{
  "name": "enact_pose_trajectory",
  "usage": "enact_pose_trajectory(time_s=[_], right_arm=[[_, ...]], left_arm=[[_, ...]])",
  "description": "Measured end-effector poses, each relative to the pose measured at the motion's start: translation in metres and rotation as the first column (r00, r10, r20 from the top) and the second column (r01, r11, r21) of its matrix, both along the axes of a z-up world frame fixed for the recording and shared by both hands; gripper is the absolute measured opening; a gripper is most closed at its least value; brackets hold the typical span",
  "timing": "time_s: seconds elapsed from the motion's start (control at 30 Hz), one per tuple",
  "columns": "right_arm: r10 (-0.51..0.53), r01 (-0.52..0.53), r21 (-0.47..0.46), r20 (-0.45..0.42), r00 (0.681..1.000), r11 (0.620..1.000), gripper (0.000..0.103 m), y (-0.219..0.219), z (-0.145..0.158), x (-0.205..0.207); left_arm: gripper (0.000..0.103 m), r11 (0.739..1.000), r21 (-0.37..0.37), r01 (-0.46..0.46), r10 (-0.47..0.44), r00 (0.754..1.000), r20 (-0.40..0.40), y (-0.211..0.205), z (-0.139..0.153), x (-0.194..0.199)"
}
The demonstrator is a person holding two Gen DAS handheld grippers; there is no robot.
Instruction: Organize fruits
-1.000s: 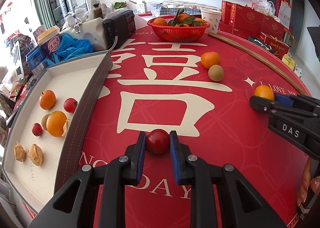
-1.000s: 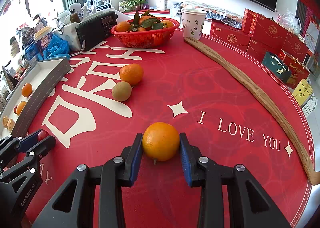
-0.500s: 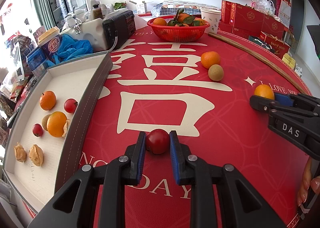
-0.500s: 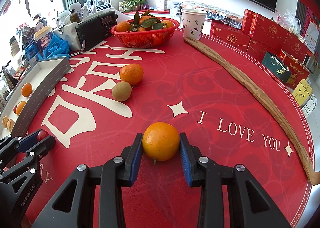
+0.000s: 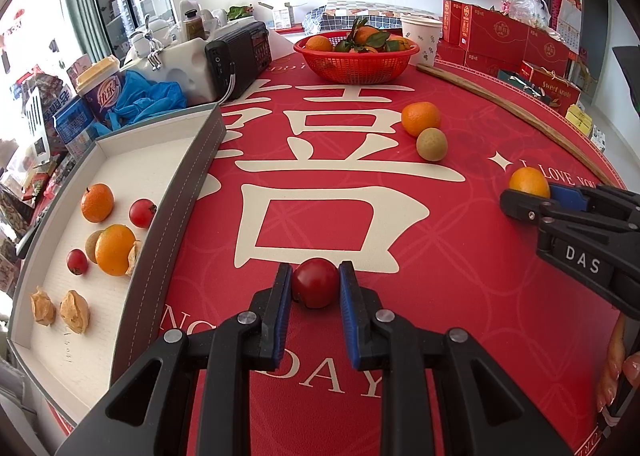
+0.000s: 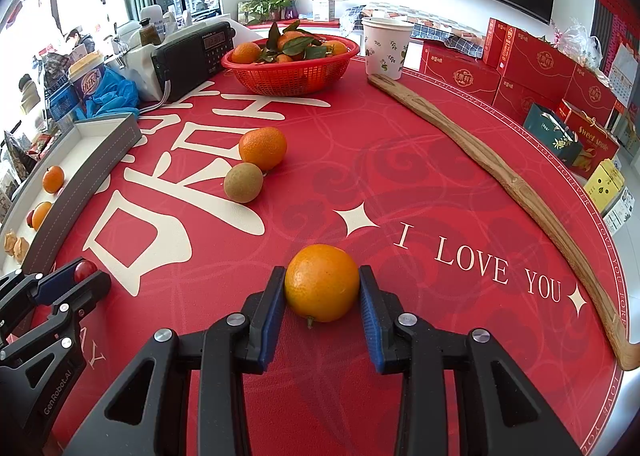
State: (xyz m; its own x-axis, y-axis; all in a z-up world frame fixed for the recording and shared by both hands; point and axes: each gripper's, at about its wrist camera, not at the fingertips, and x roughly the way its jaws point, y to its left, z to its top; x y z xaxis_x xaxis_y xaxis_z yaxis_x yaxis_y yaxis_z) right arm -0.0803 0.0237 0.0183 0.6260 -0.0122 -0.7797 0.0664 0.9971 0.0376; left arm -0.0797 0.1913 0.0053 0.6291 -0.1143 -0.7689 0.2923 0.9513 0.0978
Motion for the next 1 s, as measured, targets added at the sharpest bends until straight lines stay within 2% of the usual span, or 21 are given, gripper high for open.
enact_pose_trajectory(time_s=[0.87, 1.0], right_arm=[[0.001, -0.001, 0.002, 0.0, 1.0, 1.0, 0.036, 0.0007, 0.0001, 0.0002], [0.004, -0.004, 0.081, 0.008, 1.0, 0.997, 0.036, -0.008, 0.0018, -0.0007]], left_arm=[[0.025, 1.0, -0.005, 0.0, 0.0, 1.0, -0.002, 0.0008, -0.0003, 0.0003], [0.025, 0.999, -0.048, -0.011, 0.009, 1.0, -0.024, 0.0061, 0.0006, 0.002]])
